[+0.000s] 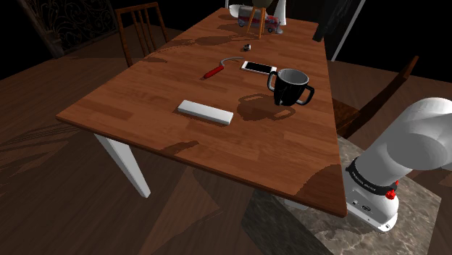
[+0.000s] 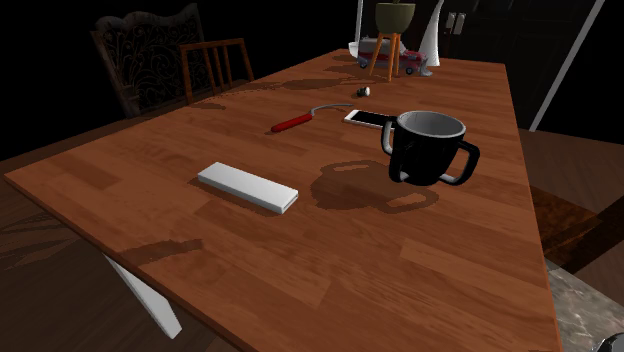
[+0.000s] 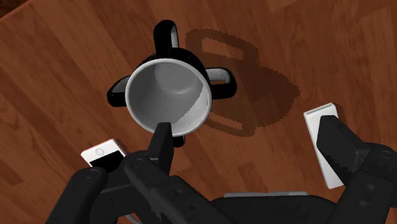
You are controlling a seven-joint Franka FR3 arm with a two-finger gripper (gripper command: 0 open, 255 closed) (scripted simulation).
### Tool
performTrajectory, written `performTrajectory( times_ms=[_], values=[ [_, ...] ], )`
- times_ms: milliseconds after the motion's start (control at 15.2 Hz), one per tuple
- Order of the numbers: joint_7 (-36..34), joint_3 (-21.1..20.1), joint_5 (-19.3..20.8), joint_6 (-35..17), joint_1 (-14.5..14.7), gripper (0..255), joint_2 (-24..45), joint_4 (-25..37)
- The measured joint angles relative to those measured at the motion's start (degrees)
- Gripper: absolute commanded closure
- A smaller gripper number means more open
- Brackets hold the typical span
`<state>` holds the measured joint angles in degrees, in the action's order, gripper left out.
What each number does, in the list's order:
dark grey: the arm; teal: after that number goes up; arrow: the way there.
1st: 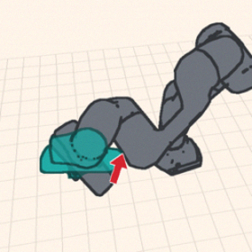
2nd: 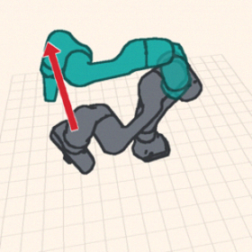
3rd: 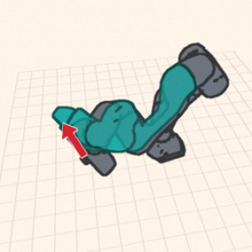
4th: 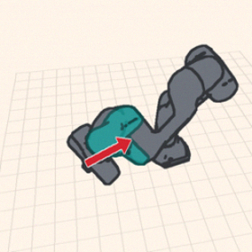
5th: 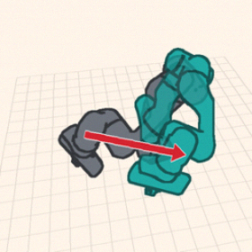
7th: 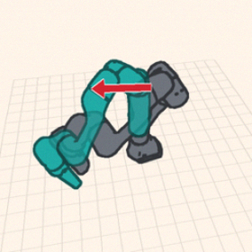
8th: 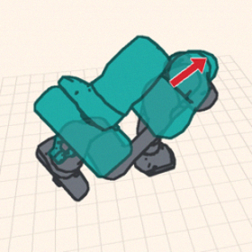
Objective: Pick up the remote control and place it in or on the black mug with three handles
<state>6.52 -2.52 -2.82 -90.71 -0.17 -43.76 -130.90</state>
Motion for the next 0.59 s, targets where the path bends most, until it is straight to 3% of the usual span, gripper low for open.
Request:
performTrajectory(
  times_ms=[198,594],
  values=[
    [-0.62,-0.92,-0.51,-1.56,0.39,0,1.57,-0.11],
    [-2.73,-4.71,-2.10,-9.99,1.93,0,9.92,-0.71]
  ],
)
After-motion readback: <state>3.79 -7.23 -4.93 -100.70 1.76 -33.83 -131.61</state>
